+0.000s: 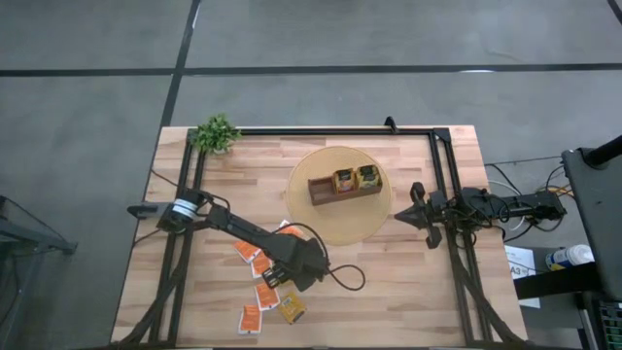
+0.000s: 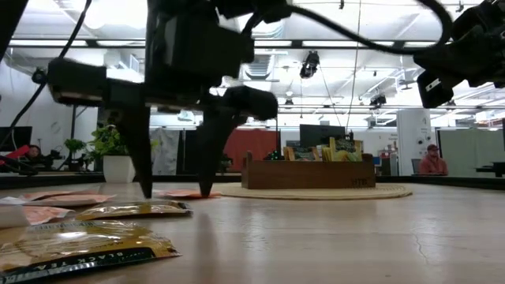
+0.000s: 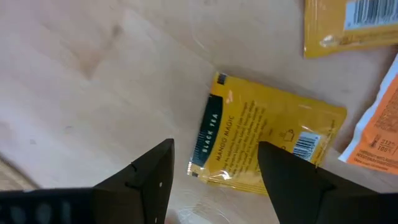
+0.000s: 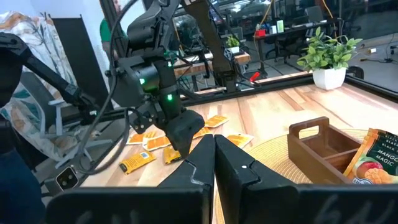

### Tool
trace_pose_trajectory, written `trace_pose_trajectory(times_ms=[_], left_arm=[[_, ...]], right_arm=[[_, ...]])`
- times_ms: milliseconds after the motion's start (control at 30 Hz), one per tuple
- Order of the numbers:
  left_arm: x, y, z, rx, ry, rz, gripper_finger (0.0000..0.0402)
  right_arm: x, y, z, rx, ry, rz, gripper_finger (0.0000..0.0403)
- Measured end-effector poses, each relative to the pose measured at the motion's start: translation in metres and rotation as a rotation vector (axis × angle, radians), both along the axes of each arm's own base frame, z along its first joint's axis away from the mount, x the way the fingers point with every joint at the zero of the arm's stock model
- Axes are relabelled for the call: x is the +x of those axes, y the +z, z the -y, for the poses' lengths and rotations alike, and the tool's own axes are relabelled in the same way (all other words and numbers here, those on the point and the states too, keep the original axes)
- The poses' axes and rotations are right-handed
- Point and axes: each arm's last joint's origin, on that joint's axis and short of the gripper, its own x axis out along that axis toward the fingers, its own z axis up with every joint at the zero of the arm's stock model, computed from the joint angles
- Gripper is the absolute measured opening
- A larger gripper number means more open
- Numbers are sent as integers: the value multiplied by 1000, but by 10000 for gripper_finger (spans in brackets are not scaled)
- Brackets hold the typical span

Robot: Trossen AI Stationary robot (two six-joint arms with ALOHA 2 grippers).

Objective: Pick & Place Tea
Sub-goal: Put the top orange tea bag into the middle section of the wooden organizer

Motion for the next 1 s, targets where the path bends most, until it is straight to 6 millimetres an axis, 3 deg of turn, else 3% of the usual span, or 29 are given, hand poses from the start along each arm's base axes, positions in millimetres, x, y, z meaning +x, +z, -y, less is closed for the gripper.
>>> trace_pose_trajectory(times_ms=[300,400,700,867,1000], left_arm=[[-3,-12,0,-21,-3,38,216],[-4,-13,0,-26,-4,28,182],[-3,-11,0,-40,-2,23,19],[-5,-7,-1,-45,7,29,3],[-7,11,-3,-27,14,73,1]], right_arm=[[0,0,0,0,0,0,8],[0,0,0,0,0,0,8],[0,0,0,0,0,0,8],[0,0,0,0,0,0,8],[0,0,0,0,-1,0,8]])
